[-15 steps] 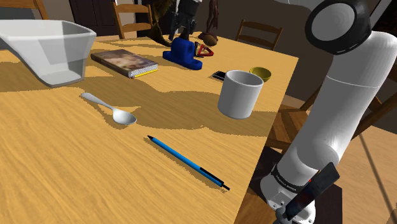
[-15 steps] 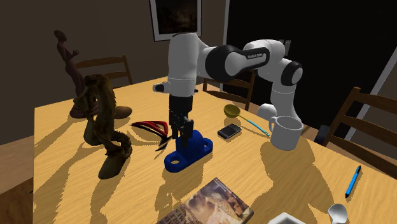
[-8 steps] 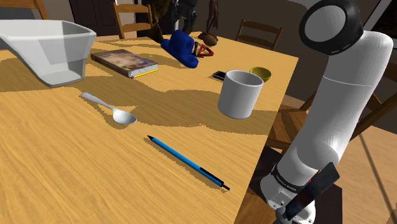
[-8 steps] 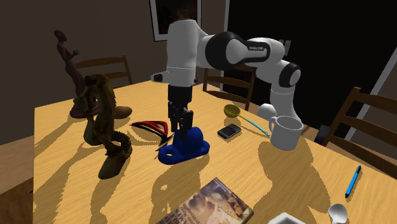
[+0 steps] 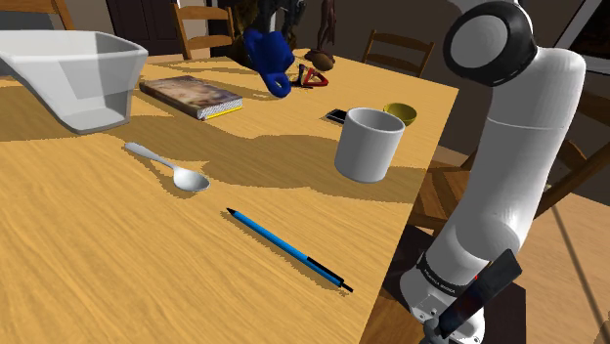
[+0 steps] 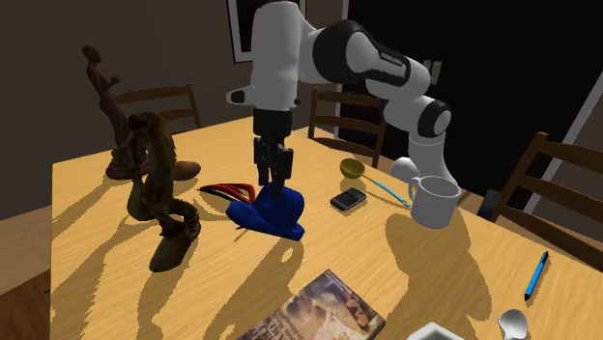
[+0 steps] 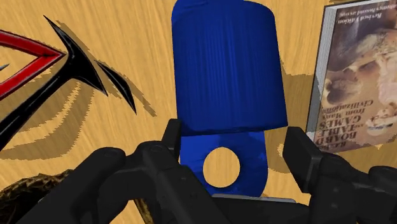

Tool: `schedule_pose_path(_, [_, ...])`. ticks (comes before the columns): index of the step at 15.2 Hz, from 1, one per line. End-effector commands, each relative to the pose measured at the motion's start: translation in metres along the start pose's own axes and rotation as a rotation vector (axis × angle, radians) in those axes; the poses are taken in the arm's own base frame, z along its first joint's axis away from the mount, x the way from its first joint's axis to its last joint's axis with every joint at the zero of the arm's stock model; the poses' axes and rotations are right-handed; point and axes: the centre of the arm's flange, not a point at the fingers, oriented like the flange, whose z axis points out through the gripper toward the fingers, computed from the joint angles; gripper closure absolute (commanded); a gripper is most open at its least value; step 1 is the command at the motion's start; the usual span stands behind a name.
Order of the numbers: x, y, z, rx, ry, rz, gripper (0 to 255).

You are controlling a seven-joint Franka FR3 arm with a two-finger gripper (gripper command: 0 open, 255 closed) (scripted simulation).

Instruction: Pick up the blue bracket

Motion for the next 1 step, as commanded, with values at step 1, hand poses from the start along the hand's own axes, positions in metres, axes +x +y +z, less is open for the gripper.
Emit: schedule_pose_path(1, [0.0003,-0.0015,-0.0025,0.0,0.001,0.0,255])
